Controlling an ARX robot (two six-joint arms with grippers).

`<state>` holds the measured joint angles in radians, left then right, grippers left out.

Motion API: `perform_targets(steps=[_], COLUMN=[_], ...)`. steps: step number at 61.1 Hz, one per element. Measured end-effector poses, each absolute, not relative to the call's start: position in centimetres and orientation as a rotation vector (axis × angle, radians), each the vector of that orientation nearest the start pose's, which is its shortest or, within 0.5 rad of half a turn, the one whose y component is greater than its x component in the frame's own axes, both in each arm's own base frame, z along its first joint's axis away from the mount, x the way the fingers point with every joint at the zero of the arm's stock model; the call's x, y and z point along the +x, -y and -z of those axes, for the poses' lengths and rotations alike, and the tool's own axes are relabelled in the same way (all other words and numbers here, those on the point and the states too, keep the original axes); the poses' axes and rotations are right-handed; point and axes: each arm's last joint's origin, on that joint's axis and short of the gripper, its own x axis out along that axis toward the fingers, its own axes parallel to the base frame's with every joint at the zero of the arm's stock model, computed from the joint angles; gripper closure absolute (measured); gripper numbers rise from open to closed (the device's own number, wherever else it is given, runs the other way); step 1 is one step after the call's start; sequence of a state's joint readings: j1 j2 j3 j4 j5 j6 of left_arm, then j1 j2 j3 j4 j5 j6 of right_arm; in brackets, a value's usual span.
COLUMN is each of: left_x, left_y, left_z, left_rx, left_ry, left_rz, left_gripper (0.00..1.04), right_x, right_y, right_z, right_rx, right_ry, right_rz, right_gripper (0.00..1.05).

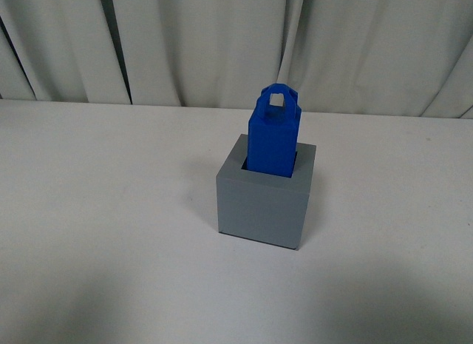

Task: Insert blue part into gray base

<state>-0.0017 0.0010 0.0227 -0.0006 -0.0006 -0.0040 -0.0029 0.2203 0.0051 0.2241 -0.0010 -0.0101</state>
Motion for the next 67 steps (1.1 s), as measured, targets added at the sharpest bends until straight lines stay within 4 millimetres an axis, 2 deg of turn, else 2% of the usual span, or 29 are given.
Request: perform_targets(steps=[13,22,34,37,43,53,57,62,64,67], left_x=[9.6,9.6,9.6,9.6,9.6,9.6,9.6,9.6,9.6,9.6], left_y=[0.0,0.0,0.0,0.0,0.0,0.0,0.0,0.0,0.0,0.0], left_z=[-17.1,-17.1,-17.1,-17.1,-17.1,-17.1,-17.1,-17.1,-17.1,-17.1], left_rx=[-0.004,-0.004,-0.004,-0.004,-0.004,-0.004,-0.004,-0.004,-0.004,-0.004], left_ry=[0.021,0.021,0.021,0.021,0.021,0.021,0.021,0.021,0.021,0.021], left_rz=[0.001,0.001,0.001,0.001,0.001,0.001,0.001,0.001,0.001,0.001], left_gripper=[0.06,0.06,0.06,0.06,0.06,0.06,0.06,0.06,0.06,0.06], right_x=[10.8,9.8,9.8,9.8,9.8,9.8,9.8,9.8,9.8,9.8], right_y=[0.0,0.0,0.0,0.0,0.0,0.0,0.0,0.0,0.0,0.0], right_z=[-16.8,-16.5,-16.5,-16.5,-16.5,-16.5,-16.5,-16.5,-16.5,-16.5], right_rx=[-0.010,-0.010,-0.011,-0.011,-0.011,-0.011,-0.011,-0.011,-0.010,-0.010], right_ry=[0.008,0.002,0.002,0.004,0.004,0.004,0.004,0.004,0.004,0.004], right_rz=[0.002,0.000,0.000,0.000,0.000,0.000,0.000,0.000,0.000,0.000], right_gripper=[1.03,1.03,1.03,0.95,0.70,0.42,0.25,0.09,0.07,0.09])
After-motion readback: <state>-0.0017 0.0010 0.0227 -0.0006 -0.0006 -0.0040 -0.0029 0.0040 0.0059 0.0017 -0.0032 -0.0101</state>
